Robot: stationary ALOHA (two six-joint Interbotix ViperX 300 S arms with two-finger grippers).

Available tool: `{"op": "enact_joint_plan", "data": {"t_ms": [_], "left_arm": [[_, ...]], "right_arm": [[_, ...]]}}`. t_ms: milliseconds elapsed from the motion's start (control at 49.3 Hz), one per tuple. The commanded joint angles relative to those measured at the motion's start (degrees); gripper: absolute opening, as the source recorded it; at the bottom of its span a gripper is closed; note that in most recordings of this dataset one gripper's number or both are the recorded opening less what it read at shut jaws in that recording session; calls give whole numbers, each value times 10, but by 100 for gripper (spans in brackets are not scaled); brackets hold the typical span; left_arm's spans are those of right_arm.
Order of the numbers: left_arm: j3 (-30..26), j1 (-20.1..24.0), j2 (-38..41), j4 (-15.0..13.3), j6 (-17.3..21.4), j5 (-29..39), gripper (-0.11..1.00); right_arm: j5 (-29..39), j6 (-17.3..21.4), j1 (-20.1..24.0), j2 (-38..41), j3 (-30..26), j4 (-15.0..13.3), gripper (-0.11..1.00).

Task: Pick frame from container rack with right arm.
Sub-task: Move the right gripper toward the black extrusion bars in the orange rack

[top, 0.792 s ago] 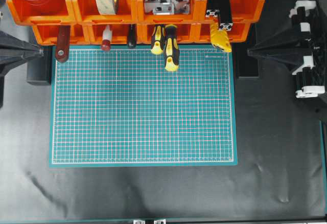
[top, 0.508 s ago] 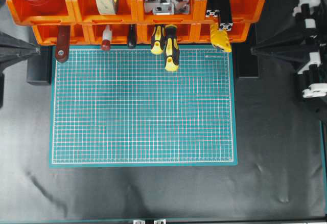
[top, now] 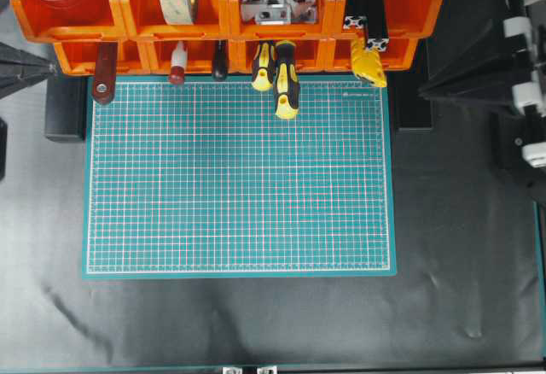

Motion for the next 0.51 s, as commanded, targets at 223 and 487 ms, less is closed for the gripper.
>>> {"op": "enact_joint_plan", "data": {"t_ms": [223, 487], "left_arm": [[-18, 3, 1, 2, -2, 12, 0], [-18, 3, -3, 2, -2, 16, 0]], "right_arm": [[241, 44, 91, 140, -158, -184, 2], [347, 159, 192, 201, -155, -414, 2]]}}
